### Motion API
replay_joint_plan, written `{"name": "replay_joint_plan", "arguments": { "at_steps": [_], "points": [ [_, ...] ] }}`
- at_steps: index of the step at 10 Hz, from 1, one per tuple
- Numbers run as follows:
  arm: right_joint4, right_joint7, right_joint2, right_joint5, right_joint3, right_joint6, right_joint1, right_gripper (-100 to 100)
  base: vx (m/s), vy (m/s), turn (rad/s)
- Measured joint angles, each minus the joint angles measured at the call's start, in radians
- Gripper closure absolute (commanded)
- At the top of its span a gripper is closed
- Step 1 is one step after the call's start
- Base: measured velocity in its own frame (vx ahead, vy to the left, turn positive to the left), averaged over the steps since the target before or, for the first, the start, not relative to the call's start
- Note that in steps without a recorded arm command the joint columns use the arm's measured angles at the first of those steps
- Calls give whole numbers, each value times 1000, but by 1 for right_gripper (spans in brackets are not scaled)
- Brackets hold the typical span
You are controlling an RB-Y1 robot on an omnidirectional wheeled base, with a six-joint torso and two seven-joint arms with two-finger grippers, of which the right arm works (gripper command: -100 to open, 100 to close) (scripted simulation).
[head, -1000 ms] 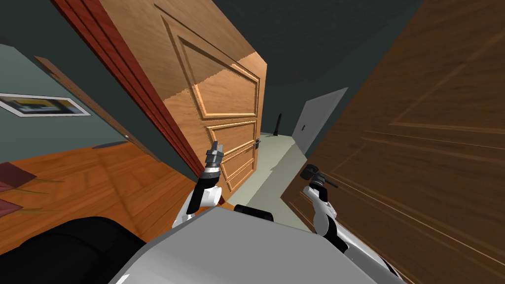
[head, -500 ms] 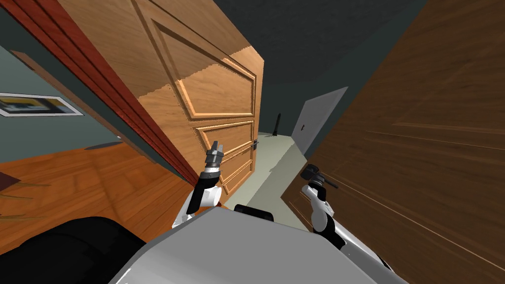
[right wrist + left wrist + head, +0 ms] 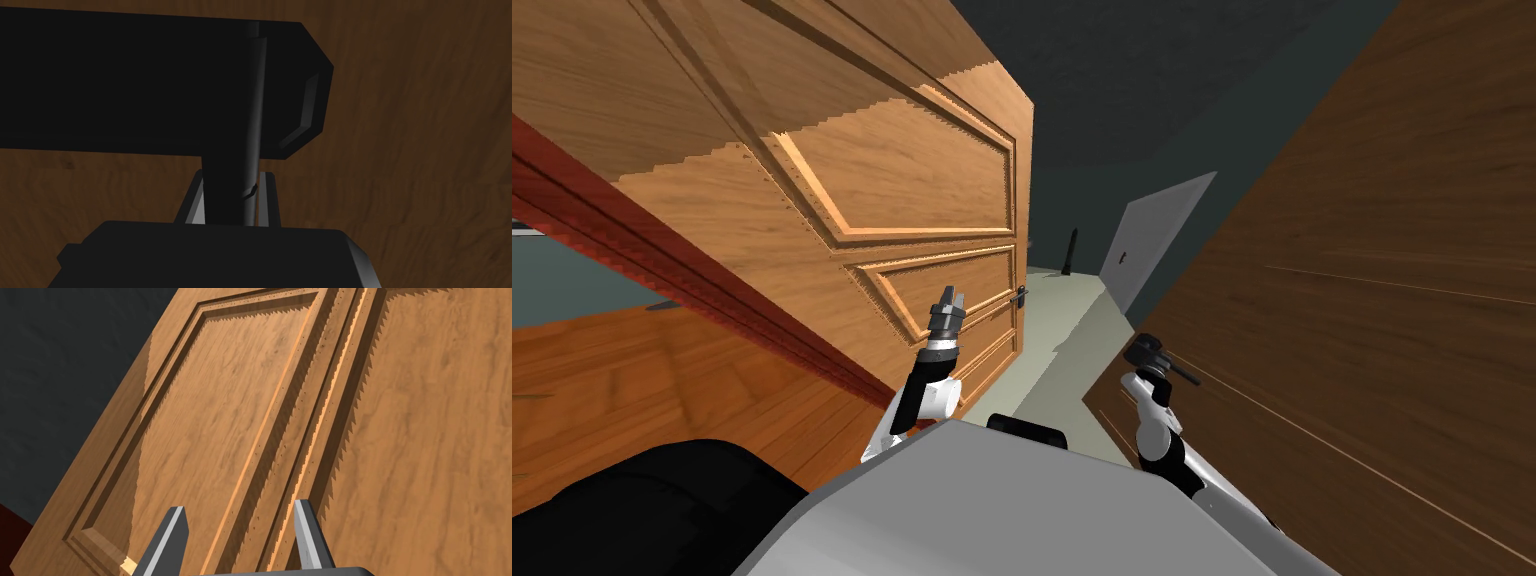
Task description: Push the door open
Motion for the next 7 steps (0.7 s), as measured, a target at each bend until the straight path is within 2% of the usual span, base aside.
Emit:
{"name": "replay_joint_plan", "arguments": {
  "at_steps": [1,2,3,4,5,6,7],
  "points": [
    [-16,22,12,-4,-21,1,-5,100,150,-87,-44],
    [-1,38,13,-7,-37,-12,-15,100,149,-93,-62],
    [-5,62,26,-11,-60,-19,-24,100,136,-86,-34],
    [-24,77,38,-13,-74,-18,-21,100,84,-54,-4],
    [15,76,18,-15,-78,-35,-33,100,94,-62,-43],
    [10,91,28,-18,-95,-41,-41,100,129,-80,-50],
    [-10,112,46,-21,-112,-37,-40,100,140,-92,-48]
  ]
}}
